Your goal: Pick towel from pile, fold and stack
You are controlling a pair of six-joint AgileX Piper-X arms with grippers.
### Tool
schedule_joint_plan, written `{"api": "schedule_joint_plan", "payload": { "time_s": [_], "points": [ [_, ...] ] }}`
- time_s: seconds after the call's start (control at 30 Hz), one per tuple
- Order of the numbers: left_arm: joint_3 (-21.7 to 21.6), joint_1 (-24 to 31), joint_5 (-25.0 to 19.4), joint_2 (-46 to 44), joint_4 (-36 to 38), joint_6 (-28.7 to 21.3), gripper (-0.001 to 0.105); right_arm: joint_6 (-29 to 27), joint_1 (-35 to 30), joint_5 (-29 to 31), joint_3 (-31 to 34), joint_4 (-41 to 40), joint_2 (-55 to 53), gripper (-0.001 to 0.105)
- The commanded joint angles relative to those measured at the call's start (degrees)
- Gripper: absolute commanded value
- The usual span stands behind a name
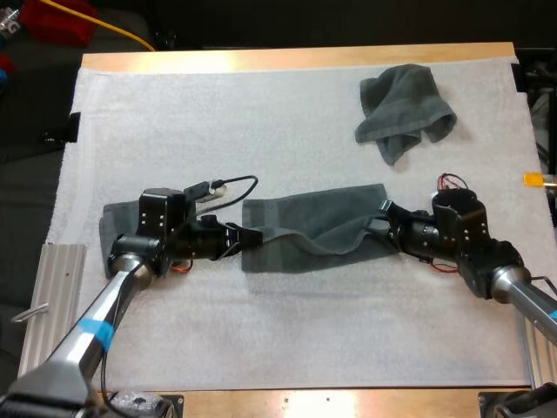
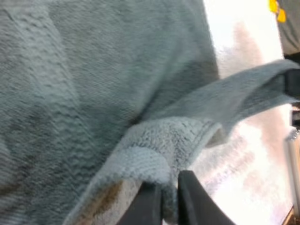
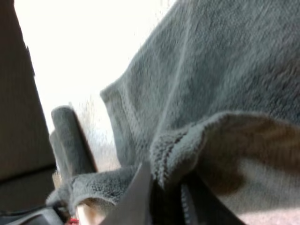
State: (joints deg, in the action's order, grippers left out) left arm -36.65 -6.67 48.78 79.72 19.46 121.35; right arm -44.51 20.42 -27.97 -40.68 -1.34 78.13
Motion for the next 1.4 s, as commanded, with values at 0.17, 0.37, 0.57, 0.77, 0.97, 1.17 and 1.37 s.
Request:
{"api": "schedule_joint_plan", "payload": {
  "time_s": [0.17, 0.37, 0.57, 0.77, 0.97, 1.17, 1.37],
  "points": [
    [-1.0, 0.0, -1.2, 3.1, -2.7, 0.2, 0.000, 0.1, -1.6, -0.8, -0.5, 3.3, 2.8, 0.002],
    [-1.0, 0.0, -5.6, 3.5, -4.5, 0.2, 0.000, 3.6, -1.6, -0.7, -0.5, 7.4, 6.0, 0.002],
    [-1.0, 0.0, -8.6, 3.5, -5.2, 0.0, 0.000, 7.3, -1.6, -0.3, -0.5, 12.5, 9.0, 0.002],
    [-1.0, 0.0, -10.7, 3.5, -6.6, -0.3, 0.000, 10.0, -1.6, 1.3, -0.5, 14.4, 10.4, 0.002],
    [-1.0, 0.0, -10.7, 3.5, -7.8, -0.3, 0.003, 10.1, -1.6, 2.4, -0.5, 15.3, 10.5, 0.003],
    [-1.0, 0.0, -10.6, 3.5, -7.8, -0.3, 0.053, 10.1, -1.6, 2.4, -0.5, 15.8, 10.5, 0.029],
    [-1.0, 0.0, -8.8, 3.5, -7.8, -0.3, 0.065, 10.1, -1.6, 1.4, -0.5, 18.7, 10.5, 0.062]
  ]
}}
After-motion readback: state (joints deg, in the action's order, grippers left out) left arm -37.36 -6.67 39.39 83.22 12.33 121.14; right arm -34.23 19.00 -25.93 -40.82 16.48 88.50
